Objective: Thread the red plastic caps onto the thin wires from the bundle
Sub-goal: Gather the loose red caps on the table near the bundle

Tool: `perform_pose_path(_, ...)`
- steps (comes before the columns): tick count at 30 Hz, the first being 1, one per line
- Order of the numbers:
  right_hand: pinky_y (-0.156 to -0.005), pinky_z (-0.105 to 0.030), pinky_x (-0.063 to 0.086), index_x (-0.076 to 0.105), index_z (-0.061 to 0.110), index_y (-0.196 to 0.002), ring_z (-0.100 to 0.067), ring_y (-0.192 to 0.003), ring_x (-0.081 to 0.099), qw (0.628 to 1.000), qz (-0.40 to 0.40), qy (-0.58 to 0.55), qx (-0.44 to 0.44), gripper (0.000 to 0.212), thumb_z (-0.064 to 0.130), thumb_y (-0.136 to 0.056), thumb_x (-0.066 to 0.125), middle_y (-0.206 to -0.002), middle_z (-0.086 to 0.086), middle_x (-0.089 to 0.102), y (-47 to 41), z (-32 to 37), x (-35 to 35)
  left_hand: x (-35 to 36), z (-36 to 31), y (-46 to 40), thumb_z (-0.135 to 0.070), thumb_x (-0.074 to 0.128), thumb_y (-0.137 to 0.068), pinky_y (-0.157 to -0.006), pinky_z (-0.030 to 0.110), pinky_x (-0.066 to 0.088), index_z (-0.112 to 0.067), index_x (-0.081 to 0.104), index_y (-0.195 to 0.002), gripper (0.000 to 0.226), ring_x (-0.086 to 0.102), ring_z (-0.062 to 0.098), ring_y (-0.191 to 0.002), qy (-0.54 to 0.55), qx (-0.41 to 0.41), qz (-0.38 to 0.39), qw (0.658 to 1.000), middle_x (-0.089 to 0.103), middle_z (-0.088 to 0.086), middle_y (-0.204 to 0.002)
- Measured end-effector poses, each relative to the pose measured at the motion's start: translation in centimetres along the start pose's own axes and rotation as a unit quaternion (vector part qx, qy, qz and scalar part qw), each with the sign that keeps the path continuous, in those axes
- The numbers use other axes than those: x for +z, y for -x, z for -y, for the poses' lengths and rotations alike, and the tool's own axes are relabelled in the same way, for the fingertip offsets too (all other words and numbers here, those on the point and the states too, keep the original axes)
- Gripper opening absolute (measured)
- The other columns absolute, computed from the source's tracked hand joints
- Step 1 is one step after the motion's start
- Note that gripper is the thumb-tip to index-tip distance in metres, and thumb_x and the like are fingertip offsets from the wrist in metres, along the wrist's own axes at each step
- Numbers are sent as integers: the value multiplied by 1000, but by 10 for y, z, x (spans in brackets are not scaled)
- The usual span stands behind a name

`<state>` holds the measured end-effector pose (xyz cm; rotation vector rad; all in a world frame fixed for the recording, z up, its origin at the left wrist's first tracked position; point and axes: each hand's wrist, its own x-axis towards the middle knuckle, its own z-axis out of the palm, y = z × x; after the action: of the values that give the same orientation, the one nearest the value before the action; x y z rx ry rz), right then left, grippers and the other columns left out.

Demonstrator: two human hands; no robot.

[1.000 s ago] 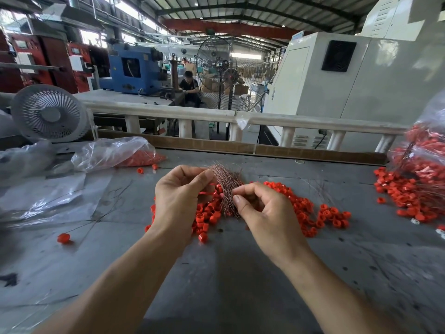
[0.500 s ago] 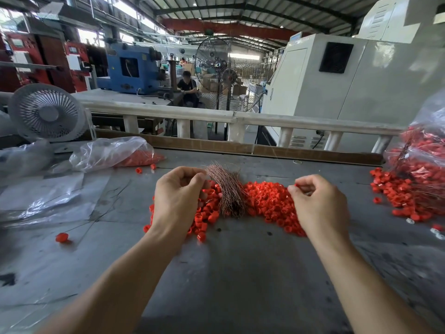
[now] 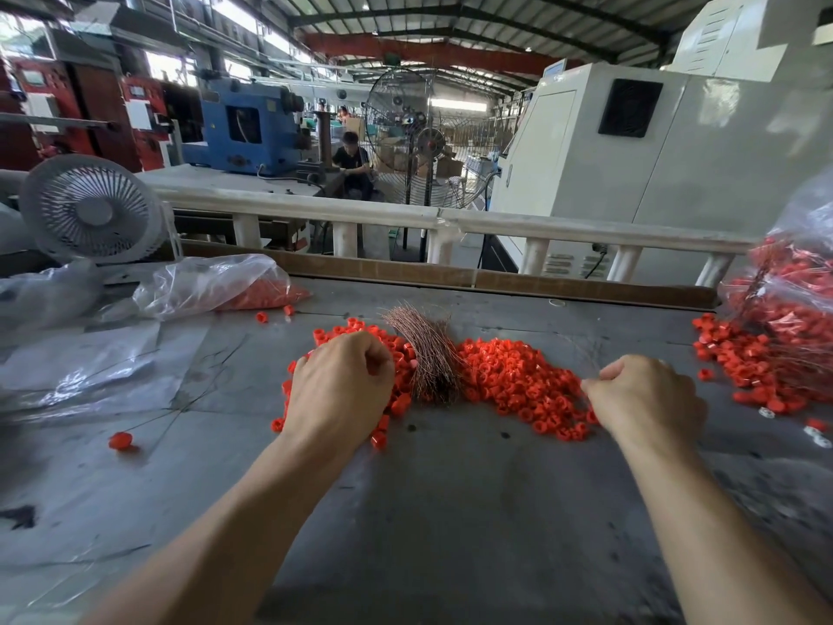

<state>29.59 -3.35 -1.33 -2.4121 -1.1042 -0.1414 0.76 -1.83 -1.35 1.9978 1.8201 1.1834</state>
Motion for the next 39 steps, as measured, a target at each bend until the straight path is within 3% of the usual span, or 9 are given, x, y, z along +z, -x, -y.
perform_pose_path(2,-95,-42,44,75,25,-106,-39,-112,57,998,-28,-24,-45,23,34,-85,72,-118,-12,66,4,6,-1,0,2,-1,-21,65,-89,-87,36,48,-29,73,-87,12,60,12,-87,-26,17,3,1000,69,-15,-85)
perform_pose_path(5,-87,-39,51,76,22,-92,-33,-101,63,976,-61,-150,-143,8,26,-86,74,-102,-7,71,19,22,1,1,3,-1,-25,67,-89,-89,36,39,-30,72,-87,8,60,15,-99,-57,35,10,998,70,-15,-94)
perform_pose_path(9,-79,-31,52,76,23,-83,-15,-85,67,946,30,-220,-238,4,24,-86,77,-88,8,74,42,43,11,5,6,-1,-32,69,-88,-86,31,28,-32,72,-84,5,55,12,-99,-78,48,17,996,67,-17,-90)
perform_pose_path(14,-83,-32,50,73,26,-85,-12,-87,61,919,82,-220,-315,9,32,-87,79,-90,12,67,59,55,21,8,6,0,-40,73,-85,-93,35,34,-34,72,-87,7,56,15,-101,-104,70,46,991,64,-15,-89)
perform_pose_path(20,-83,-34,49,74,25,-88,-11,-90,59,916,83,-216,-329,10,35,-88,77,-91,12,66,65,63,23,16,-1,-2,-56,74,-83,-94,32,28,-35,70,-102,28,51,13,-111,-106,107,42,988,62,-15,-105)
perform_pose_path(25,-83,-37,50,74,24,-87,-12,-89,60,917,90,-215,-324,10,34,-91,74,-91,11,67,65,62,22,23,-5,-2,-53,72,-85,-93,32,29,-35,66,-101,25,50,14,-111,-138,135,38,981,63,-14,-109)
perform_pose_path(29,-82,-36,50,73,23,-85,-10,-88,61,916,89,-224,-322,11,32,-91,73,-89,11,68,65,62,22,23,-1,-3,-55,68,-89,-97,34,28,-36,69,-111,29,50,16,-116,-149,112,32,982,62,-13,-114)
perform_pose_path(34,-80,-36,51,72,24,-84,-9,-86,60,915,93,-229,-319,13,35,-92,73,-88,12,66,67,62,22,28,2,-4,-43,55,-99,-94,35,27,-32,71,-104,20,52,18,-110,-158,93,36,982,62,-11,-105)
perform_pose_path(39,-82,-37,51,72,25,-83,-10,-89,61,912,100,-233,-321,14,34,-93,72,-88,12,68,68,62,21,32,2,-5,-44,62,-95,-97,37,30,-31,71,-97,16,53,19,-112,-151,73,39,985,66,-10,-107)
